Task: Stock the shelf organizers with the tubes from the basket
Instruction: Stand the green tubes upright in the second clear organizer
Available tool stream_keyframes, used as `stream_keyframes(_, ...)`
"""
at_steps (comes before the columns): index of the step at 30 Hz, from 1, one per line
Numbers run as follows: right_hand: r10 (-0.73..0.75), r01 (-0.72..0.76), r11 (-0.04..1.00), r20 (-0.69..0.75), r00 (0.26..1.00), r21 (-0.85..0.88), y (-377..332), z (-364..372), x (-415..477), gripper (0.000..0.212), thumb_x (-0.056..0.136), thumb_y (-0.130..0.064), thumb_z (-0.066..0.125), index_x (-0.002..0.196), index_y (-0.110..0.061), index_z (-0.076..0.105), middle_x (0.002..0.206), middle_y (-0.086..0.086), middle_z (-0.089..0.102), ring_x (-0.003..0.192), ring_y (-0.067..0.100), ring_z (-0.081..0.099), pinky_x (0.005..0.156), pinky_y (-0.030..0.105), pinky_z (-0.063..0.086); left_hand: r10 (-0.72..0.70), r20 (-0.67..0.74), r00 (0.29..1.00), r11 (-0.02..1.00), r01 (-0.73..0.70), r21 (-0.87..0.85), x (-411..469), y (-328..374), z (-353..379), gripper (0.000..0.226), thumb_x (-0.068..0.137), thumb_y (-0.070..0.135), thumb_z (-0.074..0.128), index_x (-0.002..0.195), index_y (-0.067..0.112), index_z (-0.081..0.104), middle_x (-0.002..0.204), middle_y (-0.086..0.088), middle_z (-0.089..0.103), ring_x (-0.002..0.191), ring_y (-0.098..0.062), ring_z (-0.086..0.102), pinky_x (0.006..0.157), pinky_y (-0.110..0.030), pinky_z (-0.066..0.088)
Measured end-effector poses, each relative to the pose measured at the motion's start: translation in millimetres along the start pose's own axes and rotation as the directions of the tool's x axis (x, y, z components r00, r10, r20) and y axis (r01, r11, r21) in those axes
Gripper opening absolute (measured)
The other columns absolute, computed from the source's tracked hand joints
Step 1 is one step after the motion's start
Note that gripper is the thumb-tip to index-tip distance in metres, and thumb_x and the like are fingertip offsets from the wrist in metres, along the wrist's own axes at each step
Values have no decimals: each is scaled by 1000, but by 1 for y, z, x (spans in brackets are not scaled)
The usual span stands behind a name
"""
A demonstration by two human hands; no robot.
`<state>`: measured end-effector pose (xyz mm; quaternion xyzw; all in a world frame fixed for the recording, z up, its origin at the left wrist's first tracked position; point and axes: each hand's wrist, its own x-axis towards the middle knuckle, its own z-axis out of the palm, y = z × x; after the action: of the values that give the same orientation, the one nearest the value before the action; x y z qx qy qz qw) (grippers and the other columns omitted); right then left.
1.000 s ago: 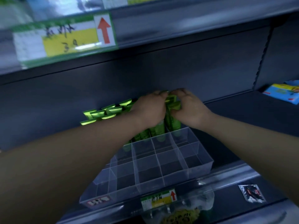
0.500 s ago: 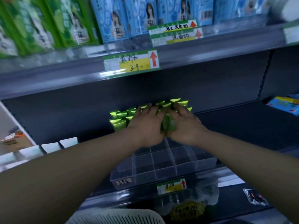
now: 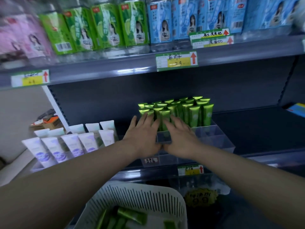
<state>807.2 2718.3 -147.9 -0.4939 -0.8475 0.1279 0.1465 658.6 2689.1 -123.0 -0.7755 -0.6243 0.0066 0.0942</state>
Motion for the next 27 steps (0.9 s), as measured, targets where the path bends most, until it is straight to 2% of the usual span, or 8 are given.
stream_keyframes(12, -136, 136, 991, 63, 989, 4, -52, 48, -41, 88, 85, -40, 55, 149, -26, -4, 157, -2, -13, 144, 19, -11, 117, 41, 3, -72, -32, 997, 997, 71, -43, -85, -23, 35, 82, 88, 51, 43, 149, 16, 2, 157, -3, 3, 145, -20, -5, 118, -44, -1)
stream_keyframes(19, -156, 156, 988, 143, 977, 9, -71, 79, -56, 90, 84, -39, 57, 149, -27, -4, 157, -1, -13, 144, 21, -9, 116, 40, 5, -114, 16, 993, 991, 114, -63, -122, -35, 54, 81, 88, 48, 44, 149, 16, 2, 157, -3, 2, 145, -20, -4, 118, -45, 2)
stream_keyframes(22, -168, 167, 986, 178, 969, 24, -77, 95, -64, 91, 84, -38, 58, 149, -27, -3, 156, -3, -16, 144, 19, -11, 116, 37, 0, -132, 60, 989, 988, 136, -77, -136, -38, 67, 82, 88, 48, 45, 149, 16, 0, 158, -4, 1, 145, -21, -5, 119, -43, 1)
stream_keyframes(27, -176, 166, 984, 241, 954, 58, -81, 121, -73, 90, 84, -36, 60, 149, -26, -2, 156, -3, -16, 144, 19, -10, 117, 37, 3, -160, 88, 983, 979, 169, -117, -155, -42, 95, 84, 87, 50, 46, 149, 16, 1, 158, -4, 2, 145, -21, -5, 118, -41, -1)
